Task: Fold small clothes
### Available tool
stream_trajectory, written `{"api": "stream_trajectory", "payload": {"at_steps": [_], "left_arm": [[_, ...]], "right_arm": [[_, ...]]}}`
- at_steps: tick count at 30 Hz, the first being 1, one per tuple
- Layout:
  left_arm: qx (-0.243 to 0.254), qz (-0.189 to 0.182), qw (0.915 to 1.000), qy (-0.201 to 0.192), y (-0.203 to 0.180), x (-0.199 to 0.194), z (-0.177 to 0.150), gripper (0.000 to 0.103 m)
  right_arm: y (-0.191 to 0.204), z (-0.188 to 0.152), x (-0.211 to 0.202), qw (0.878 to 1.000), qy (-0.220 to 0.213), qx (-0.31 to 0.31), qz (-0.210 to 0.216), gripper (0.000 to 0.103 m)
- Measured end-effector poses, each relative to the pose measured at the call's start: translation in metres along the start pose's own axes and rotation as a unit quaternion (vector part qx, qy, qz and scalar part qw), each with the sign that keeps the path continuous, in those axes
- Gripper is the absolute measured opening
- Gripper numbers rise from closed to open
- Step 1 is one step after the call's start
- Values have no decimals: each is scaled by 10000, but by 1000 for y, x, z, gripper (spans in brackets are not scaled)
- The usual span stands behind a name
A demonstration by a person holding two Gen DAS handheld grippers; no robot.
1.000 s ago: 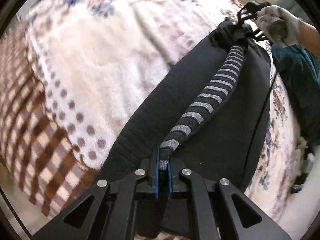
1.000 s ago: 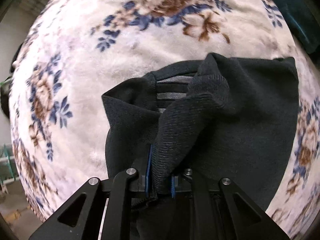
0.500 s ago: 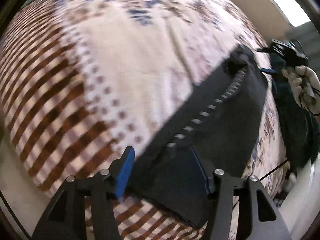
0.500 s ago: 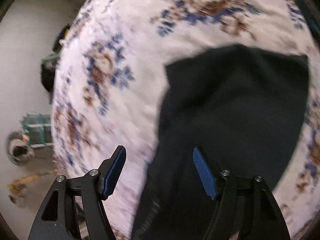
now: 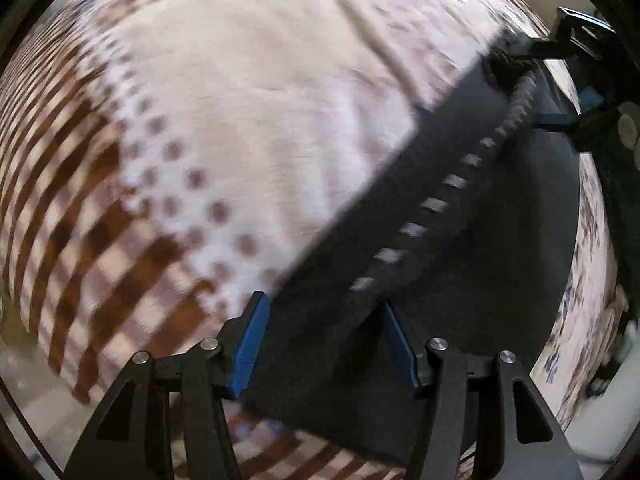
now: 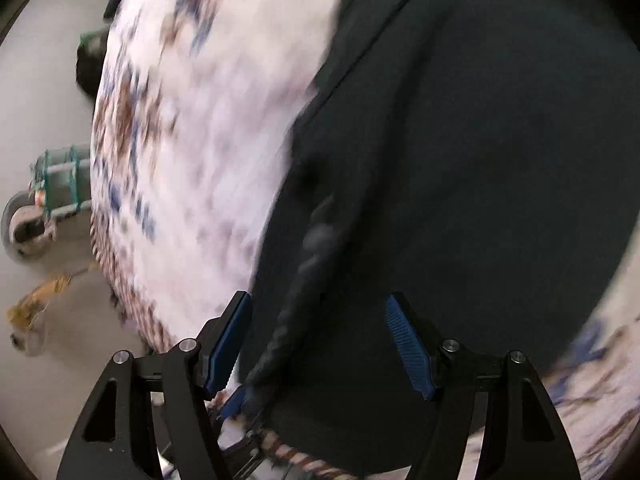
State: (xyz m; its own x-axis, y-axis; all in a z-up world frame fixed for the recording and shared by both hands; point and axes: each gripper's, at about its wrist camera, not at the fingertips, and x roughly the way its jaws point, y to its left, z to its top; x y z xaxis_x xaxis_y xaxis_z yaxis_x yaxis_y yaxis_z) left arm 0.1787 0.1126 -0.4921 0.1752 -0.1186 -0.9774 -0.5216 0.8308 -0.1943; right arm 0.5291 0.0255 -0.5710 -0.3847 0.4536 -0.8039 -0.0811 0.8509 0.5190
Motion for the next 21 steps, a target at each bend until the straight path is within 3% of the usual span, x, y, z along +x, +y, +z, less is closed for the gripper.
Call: {"api": "stream_trajectory", "payload": {"at_steps": [5,7,13,17,18,19,20,21], "left_arm": [[-573,-38,9983,-103,41,-23,-4,54],[-567,-146,9982,-129,44,-31,-5,54],[87,-365,9986,-365,19,-48,-7,54],[607,-231,9978,-145,-7,-16,-4,54],[726,-117,9972,-124,-12,-8,-4,42],[873,-5,9961,-108,-17,2,-4,15],[977,62,9951,-155,-19,2,-7,6],[1050,101,9941,-246,-19,2,-9,6]], "right_arm": [[40,1,22,9909,-186,-67,1334,72],[45,-6,15,9868,-347,-159,1575,72],[20,-33,-16,9917,-674,-331,1047,72],[-16,-52,-35,9954,-899,-227,259,72],[-24,-53,-38,9956,-913,-149,178,72],[-30,-54,-40,9957,-921,-59,119,72],[-38,-55,-43,9956,-936,40,54,72],[-47,-54,-47,9953,-958,121,-84,72]]}}
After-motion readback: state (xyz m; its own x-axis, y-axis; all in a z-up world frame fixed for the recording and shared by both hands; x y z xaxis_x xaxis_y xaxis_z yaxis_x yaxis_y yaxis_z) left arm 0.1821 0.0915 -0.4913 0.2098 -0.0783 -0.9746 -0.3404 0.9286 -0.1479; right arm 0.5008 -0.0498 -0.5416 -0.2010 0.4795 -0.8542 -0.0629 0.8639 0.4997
